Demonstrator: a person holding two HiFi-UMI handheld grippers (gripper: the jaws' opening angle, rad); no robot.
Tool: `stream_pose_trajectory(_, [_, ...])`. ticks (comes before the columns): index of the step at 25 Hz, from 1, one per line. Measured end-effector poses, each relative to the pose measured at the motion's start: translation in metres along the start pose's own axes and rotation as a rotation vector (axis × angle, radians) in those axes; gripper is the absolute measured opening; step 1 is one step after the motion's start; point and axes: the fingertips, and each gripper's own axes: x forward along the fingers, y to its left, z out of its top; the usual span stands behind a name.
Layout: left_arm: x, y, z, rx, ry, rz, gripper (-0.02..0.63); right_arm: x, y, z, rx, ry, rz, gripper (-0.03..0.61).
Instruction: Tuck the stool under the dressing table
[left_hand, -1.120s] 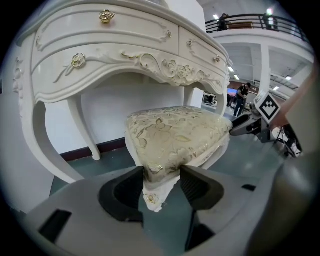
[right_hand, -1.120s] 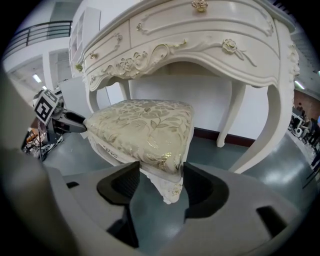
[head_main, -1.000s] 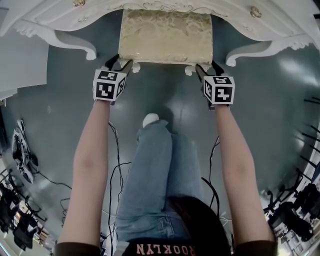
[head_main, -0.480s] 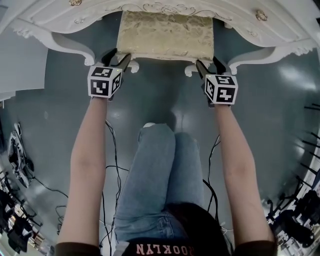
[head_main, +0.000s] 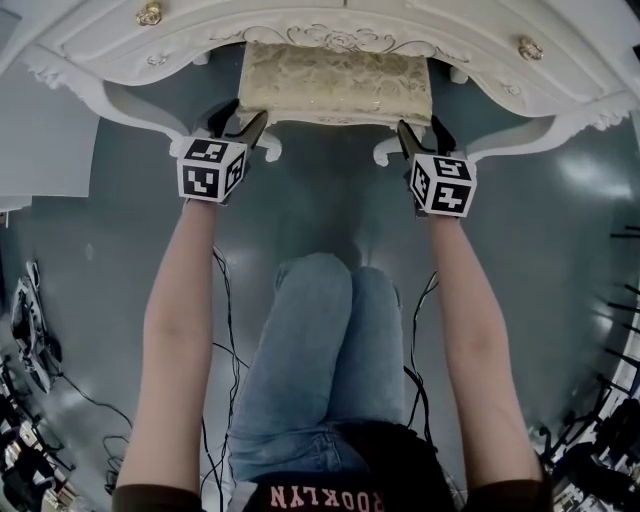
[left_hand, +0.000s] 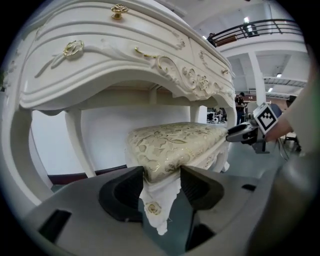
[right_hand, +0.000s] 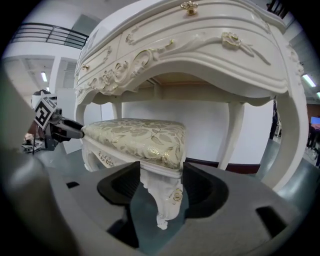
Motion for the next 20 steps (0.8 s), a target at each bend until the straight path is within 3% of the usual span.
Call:
stream_pose_trajectory(14, [0.034,0.040,0.018,-0.027,-0.189,0.131,0.213,0.043,-0.003,0.023,-0.046,-0.194,-0.016,0.255])
stream_pose_trajectory(20, [0.044,0.048,0.024,0.001,-0.250,0.150,0.213,0.053,-0.006,0.029,-0.055,-0.301,-0.052,0.250])
